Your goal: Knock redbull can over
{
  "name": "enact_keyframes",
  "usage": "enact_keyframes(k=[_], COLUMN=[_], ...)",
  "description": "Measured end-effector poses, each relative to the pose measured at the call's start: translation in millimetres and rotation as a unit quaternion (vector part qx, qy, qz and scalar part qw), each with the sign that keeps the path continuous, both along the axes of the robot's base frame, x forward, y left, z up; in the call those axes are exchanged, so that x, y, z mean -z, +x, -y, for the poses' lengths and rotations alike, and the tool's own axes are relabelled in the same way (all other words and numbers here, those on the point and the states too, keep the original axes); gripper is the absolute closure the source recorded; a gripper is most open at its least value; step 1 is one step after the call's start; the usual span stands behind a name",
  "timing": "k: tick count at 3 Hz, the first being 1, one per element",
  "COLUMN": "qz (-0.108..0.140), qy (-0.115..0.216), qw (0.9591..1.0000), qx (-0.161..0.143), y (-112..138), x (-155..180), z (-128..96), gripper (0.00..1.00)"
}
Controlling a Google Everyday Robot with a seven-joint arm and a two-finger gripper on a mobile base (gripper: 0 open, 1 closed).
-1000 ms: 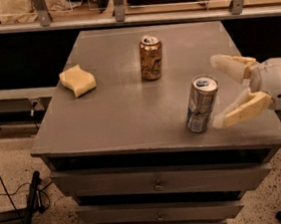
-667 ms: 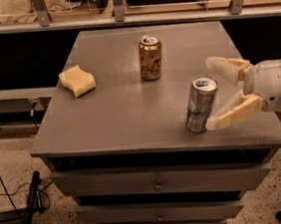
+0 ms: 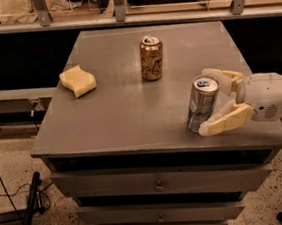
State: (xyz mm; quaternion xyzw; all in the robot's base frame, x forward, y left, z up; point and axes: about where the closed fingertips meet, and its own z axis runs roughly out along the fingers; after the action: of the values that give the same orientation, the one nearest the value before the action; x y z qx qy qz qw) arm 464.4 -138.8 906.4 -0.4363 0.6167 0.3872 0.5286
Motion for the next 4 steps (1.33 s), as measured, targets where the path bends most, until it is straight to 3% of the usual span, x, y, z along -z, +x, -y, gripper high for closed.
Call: enact_keyframes(k=[1,2,4], qz=[0.001,0.002,-0.007], qy=[0.011,0.010,0.003], qw=[0.9999,0.9999,1.0000], qx=[0.006,0.004,-0.001], y=[-0.3,-0.4,0.6], x=[7.2,6.2,5.2], z=[4.3,1.9,-5.1], gripper=[0.00,0.18,0.64])
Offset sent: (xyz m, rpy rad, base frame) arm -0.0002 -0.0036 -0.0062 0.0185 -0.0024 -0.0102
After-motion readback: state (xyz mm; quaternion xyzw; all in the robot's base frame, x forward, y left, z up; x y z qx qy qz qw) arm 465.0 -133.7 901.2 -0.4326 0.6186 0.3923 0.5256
